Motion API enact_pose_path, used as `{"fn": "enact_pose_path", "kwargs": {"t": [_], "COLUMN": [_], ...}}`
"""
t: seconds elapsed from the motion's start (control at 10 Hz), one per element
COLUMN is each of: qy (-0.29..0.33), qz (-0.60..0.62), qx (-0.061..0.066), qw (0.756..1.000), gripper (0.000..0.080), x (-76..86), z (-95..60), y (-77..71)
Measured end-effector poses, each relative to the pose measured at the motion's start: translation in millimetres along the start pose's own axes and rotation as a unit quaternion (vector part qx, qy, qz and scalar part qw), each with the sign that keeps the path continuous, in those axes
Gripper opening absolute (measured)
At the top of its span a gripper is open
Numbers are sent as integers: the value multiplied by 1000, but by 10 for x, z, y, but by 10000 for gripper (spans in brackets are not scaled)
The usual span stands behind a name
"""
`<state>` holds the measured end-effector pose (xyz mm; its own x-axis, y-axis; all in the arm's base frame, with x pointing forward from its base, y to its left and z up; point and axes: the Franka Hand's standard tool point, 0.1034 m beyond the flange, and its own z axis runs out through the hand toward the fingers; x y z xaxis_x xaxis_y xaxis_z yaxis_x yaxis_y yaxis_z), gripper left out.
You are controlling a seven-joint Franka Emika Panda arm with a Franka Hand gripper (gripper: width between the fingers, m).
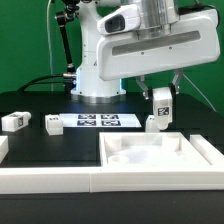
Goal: Assemble square table
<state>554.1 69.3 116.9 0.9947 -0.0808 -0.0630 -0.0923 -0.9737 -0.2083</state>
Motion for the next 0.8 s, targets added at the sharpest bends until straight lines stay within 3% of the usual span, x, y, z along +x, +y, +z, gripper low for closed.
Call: {"fn": "enact_pose_path", "kwargs": {"t": [0.2, 0.5, 0.8], "qy": [8, 40, 123], "qz": [-29, -27, -93], "qx": [4, -1, -27], "qw": [1000, 999, 988], "gripper": [290, 290, 290], "x": [193, 250, 477], "z": [-129, -114, -147], "y": [25, 46, 149]}}
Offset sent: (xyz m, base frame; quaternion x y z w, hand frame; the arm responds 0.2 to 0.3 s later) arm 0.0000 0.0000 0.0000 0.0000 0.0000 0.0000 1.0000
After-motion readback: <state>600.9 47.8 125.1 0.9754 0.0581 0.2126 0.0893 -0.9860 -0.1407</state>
